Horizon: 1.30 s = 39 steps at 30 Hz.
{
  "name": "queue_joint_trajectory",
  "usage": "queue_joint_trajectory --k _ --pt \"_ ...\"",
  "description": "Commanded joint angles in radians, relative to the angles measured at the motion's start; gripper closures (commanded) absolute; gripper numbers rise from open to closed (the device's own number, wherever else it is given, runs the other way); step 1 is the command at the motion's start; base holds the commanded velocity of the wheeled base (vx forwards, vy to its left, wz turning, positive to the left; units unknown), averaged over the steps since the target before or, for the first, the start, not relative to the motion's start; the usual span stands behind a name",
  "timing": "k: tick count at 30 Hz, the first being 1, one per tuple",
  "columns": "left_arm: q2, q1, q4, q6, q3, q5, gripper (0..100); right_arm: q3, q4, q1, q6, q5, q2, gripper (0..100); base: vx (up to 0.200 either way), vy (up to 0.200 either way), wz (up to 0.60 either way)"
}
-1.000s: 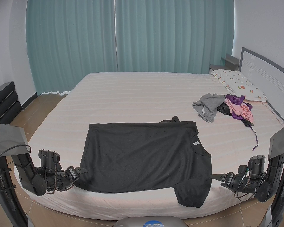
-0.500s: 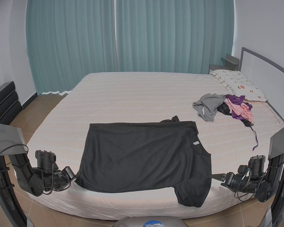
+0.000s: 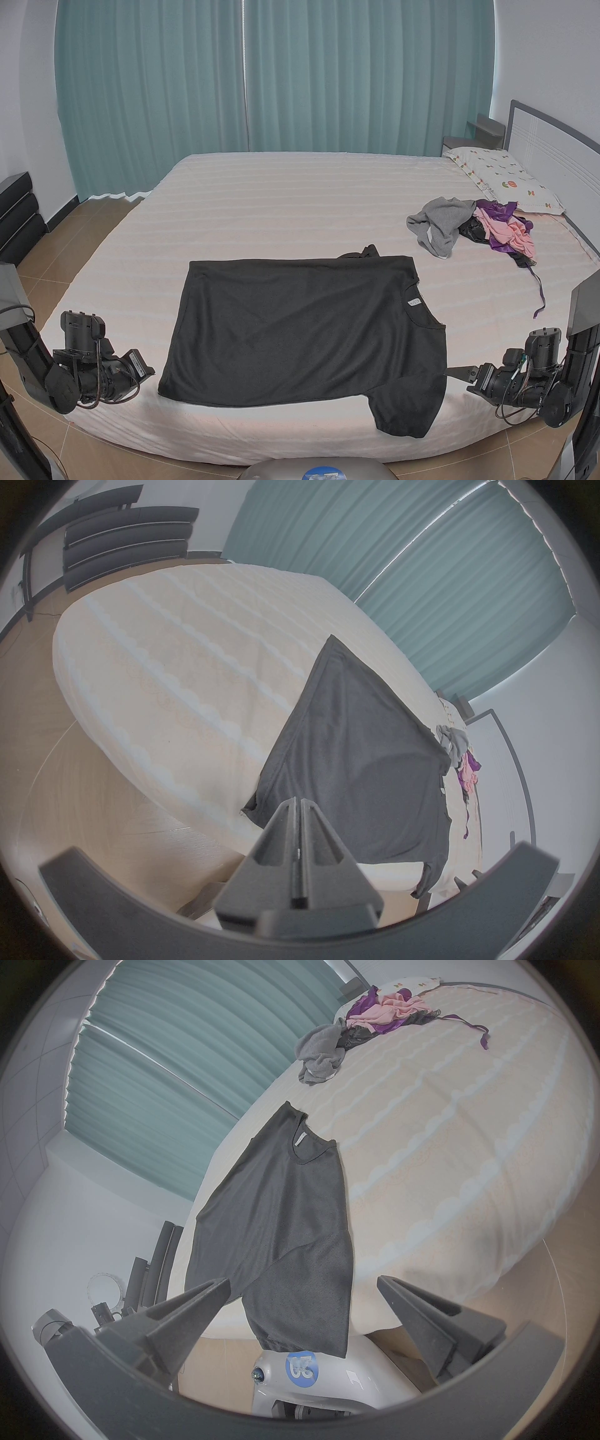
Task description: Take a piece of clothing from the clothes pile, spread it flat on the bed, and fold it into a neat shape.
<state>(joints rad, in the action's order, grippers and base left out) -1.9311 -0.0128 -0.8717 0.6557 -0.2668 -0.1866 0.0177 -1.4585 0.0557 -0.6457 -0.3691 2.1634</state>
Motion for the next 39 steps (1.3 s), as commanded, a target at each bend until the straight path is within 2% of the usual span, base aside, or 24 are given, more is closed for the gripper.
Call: queue_joint_trajectory --k 1,2,3,6,15,21,28,39 --pt "-0.034 -0.006 -0.009 -0.016 0.004 -0.02 100 -0.018 0.0 0.001 0.0 -0.001 0.001 0 0.0 0.0 0.0" --pt "-0.049 -0.015 -0.013 -0.033 0.008 -0.036 100 -0.018 0.0 0.001 -0.002 -0.001 0.001 0 0.0 0.0 0.0" --pt "-0.059 -0.026 -0.016 -0.044 0.009 -0.054 0 -0.018 0.001 0.001 -0.002 -0.001 0.001 0 0.0 0.0 0.0" --pt "-0.078 -0.039 -0.018 -0.047 0.008 -0.09 0 -0.018 0.0 0.001 0.0 -0.001 0.006 0 0.0 0.0 0.0" --pt "-0.19 -0.03 -0.036 -0.044 -0.019 -0.091 0 -0.018 0.0 0.004 -0.002 -0.002 0.009 0 0.0 0.0 0.0" --pt "-0.24 0.008 -0.105 -0.044 -0.012 -0.063 0 -0.018 0.0 0.004 0.0 -0.002 0.01 0 0.0 0.0 0.0" --pt "-0.293 0.059 -0.164 -0.031 -0.022 0.022 0 -0.018 0.0 0.006 0.0 -0.002 0.009 0 0.0 0.0 0.0" --pt "-0.309 0.07 -0.207 0.018 -0.048 0.032 0 -0.018 0.0 0.007 0.0 -0.001 0.009 0 0.0 0.0 0.0"
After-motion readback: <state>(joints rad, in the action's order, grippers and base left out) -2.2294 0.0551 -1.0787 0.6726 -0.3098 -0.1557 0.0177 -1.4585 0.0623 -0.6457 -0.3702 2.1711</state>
